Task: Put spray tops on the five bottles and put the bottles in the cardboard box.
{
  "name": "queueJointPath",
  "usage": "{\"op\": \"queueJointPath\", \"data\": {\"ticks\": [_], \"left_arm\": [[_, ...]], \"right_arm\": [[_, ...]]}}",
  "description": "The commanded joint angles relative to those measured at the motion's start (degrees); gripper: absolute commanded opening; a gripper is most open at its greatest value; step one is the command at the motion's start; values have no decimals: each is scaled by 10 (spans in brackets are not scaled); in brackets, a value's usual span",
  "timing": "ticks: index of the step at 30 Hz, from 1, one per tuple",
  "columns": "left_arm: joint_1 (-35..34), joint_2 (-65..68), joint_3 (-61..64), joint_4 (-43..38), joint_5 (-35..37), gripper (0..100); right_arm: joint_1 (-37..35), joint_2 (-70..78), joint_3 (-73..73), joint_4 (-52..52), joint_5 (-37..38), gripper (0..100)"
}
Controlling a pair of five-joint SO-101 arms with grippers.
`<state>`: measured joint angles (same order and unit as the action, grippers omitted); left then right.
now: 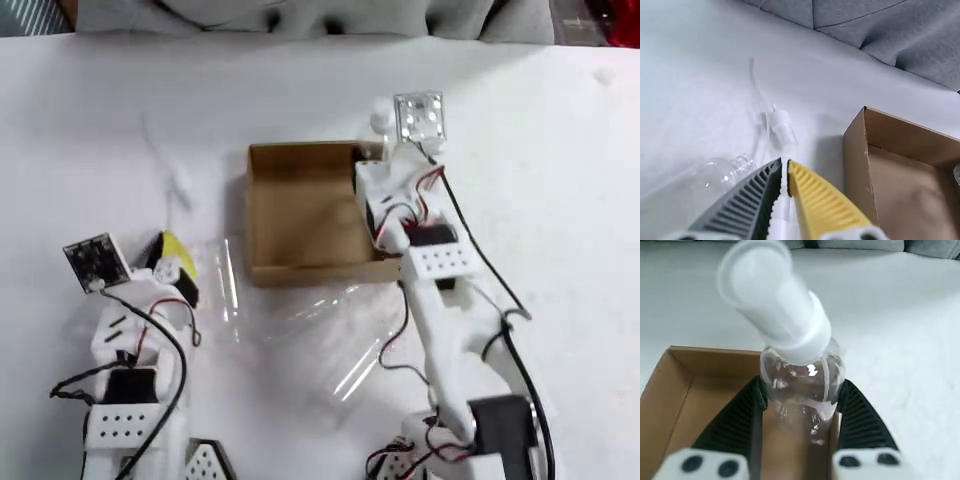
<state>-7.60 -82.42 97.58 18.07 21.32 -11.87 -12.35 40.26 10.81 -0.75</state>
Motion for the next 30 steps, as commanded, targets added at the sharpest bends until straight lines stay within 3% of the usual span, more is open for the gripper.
{"op": "queueJointPath", "data": {"ticks": [1, 30], "left_arm": [[-3, -4, -3, 2, -7, 24], [-4, -5, -3, -4, -7, 24]], "right_arm": [[13, 22, -59, -11, 6, 15], [8, 210, -102, -94, 4, 15]]}}
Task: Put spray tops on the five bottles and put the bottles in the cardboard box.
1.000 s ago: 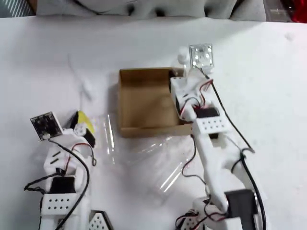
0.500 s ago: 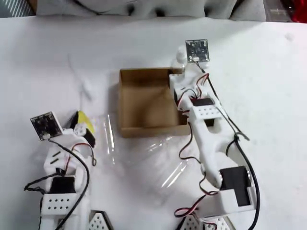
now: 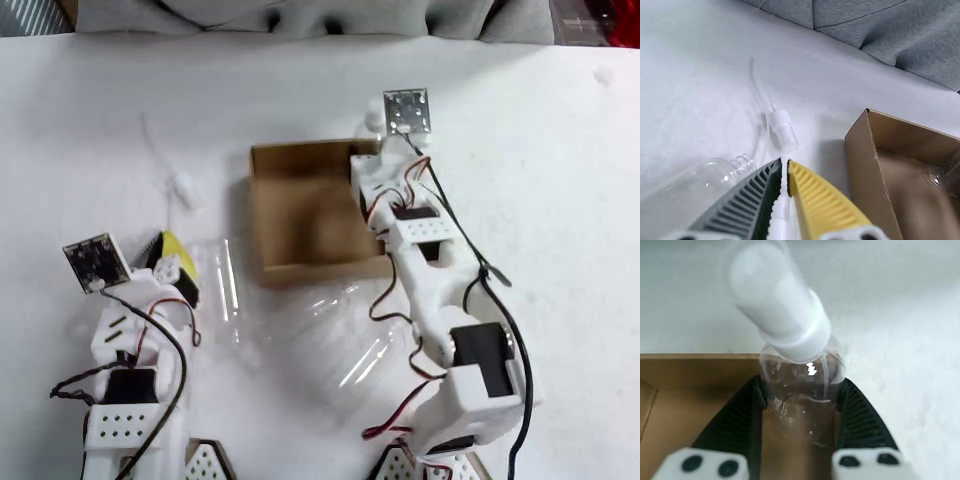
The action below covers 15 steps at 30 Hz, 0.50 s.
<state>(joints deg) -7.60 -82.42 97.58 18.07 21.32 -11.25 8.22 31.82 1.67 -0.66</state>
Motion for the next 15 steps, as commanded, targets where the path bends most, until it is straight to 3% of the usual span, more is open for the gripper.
{"op": "queueJointPath", "data": {"ticks": [1, 15], "left_arm": [[-4, -5, -3, -4, -7, 24], [-3, -5, -3, -4, -7, 24]], "right_arm": [[2, 5, -17, -2, 2, 15], [1, 6, -18, 2, 6, 18]]}}
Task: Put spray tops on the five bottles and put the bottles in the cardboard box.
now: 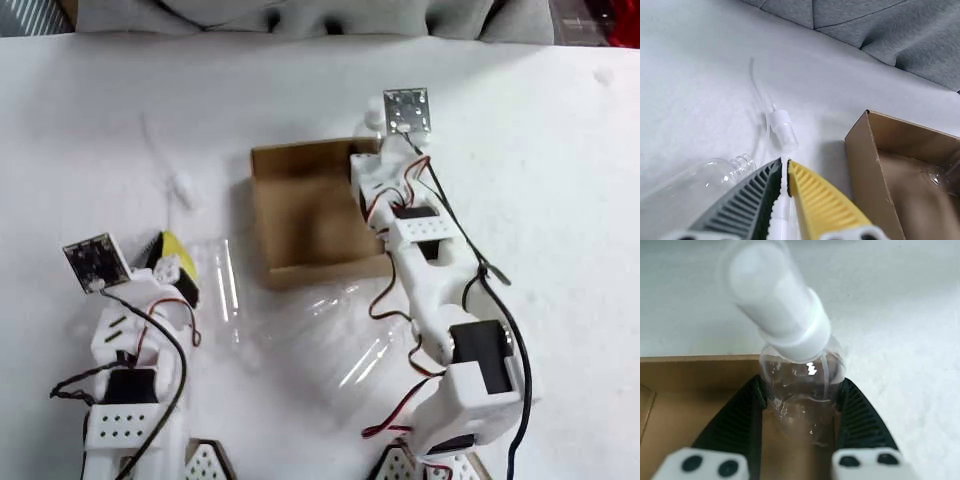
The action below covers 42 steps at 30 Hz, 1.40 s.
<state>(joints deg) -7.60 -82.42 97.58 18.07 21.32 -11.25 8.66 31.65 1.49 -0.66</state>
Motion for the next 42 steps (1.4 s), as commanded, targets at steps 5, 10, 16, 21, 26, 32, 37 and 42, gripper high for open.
{"op": "queueJointPath", "data": {"ticks": [5, 10, 16, 21, 26, 32, 37, 42], "left_arm": [[-4, -5, -3, -4, -7, 24], [-4, -5, -3, -4, -7, 24], [-4, -5, -3, -4, -7, 24], [-5, -5, -3, -4, -7, 24], [-5, -6, -3, -5, -8, 24], [-5, -6, -3, -16, -8, 24], [-5, -6, -3, -16, -8, 24], [-5, -6, -3, -16, -8, 24]], "right_arm": [[1, 0, -17, 4, 6, 18], [1, -2, -17, 4, 6, 18], [1, 0, -16, 5, 6, 18], [1, -2, -14, 5, 6, 18], [1, -3, -14, 20, 6, 19], [1, -4, -17, 36, 6, 19], [-2, -4, -16, 37, 6, 47], [-6, -1, -13, 38, 6, 138]]}}
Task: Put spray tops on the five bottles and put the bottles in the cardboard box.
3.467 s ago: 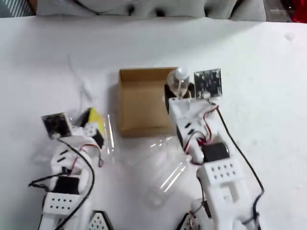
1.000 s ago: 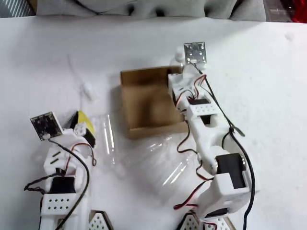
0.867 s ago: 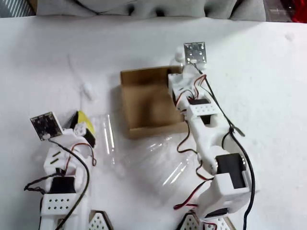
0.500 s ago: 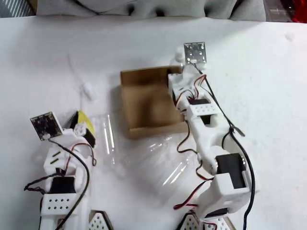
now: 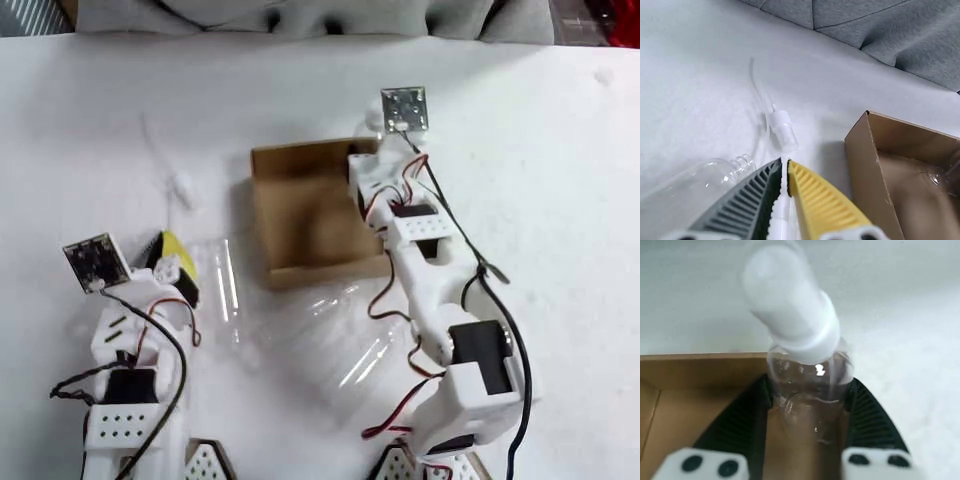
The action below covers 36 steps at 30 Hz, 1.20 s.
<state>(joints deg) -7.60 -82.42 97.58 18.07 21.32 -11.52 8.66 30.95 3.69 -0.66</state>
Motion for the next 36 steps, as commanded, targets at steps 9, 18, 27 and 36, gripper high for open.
{"op": "queueJointPath", "data": {"ticks": [9, 18, 27, 36], "left_arm": [[-6, -6, -3, -16, -8, 24], [-20, -6, -3, -24, -8, 24], [-20, -6, -3, -24, -55, 24], [-19, -5, -3, -21, -59, 24]], "right_arm": [[-7, -3, -10, 40, 7, 142], [-12, 1, -7, 40, 44, 330], [-12, -4, -8, 40, 43, 334], [-11, -88, -7, 136, 47, 335]]}}
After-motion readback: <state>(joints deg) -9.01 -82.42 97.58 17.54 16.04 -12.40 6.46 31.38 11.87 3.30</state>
